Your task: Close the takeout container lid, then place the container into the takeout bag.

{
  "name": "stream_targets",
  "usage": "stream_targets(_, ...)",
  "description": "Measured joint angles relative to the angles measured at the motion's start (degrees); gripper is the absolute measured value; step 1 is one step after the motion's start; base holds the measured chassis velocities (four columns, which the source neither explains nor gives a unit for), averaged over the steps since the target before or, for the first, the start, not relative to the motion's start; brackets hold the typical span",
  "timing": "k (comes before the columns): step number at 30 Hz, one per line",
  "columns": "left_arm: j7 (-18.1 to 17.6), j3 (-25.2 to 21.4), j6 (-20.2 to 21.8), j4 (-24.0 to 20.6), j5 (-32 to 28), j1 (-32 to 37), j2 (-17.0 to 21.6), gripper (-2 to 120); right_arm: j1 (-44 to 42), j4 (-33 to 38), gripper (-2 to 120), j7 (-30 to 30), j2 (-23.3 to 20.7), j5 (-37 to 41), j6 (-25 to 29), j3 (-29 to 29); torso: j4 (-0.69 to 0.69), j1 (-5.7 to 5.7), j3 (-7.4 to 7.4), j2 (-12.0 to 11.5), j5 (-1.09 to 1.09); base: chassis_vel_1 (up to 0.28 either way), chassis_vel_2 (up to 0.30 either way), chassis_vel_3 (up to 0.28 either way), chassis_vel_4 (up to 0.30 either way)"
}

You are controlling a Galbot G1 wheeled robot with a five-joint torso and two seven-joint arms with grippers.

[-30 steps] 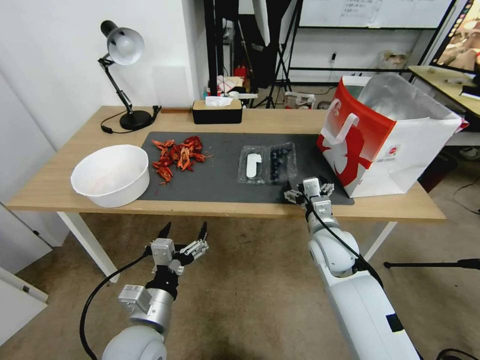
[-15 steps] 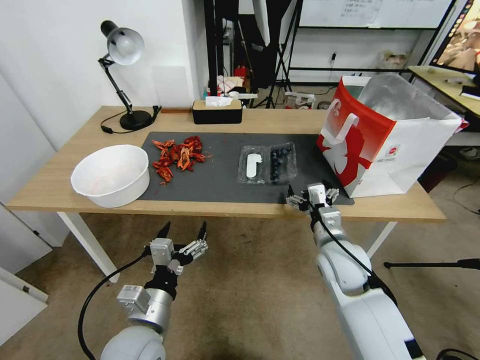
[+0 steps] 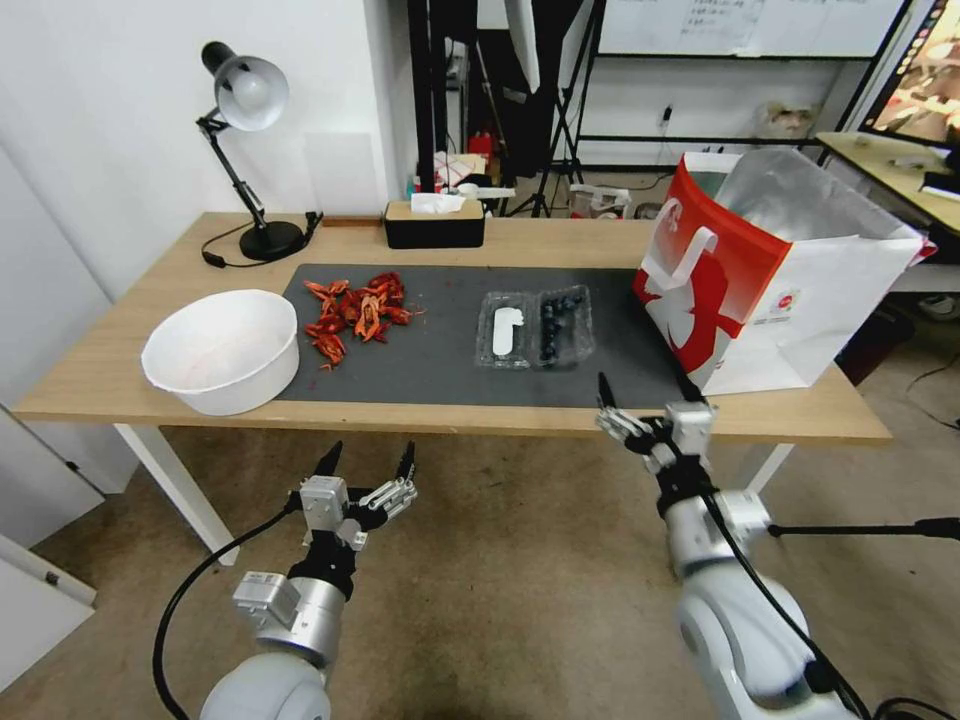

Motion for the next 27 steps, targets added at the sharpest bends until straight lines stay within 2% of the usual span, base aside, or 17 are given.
stream_targets(6,0.7,-0.2,-0.2,-0.4,-0.4,0.4,0.7,100,-6.9,-2.1,100,0.1,2.8,-2.5,11.1,2.4,0.01,0.00,0.00,0.0,0.01,0.000,0.000,0.000,0.000)
stream_targets(9,0.9,-0.2,-0.2,-0.4,-0.5,0.5,0.9,100,-8.8,-3.1,100,-0.5,3.9,-2.6,12.9,3.0,0.01,0.00,0.00,0.0,0.00,0.000,0.000,0.000,0.000)
stream_targets(16,0.9,-0.1,0.0,0.5,-0.4,0.2,0.9,100,-10.1,-5.2,100,-1.5,5.5,-3.2,15.0,2.8,0.01,0.00,0.00,0.0,0.00,0.000,0.000,0.000,0.000)
stream_targets(27,0.2,-0.1,0.1,0.8,-1.5,-0.7,1.3,100,-9.0,-5.6,100,-2.3,5.6,-3.7,14.7,1.6,0.02,0.02,0.01,0.0,0.00,0.000,0.000,0.000,0.000)
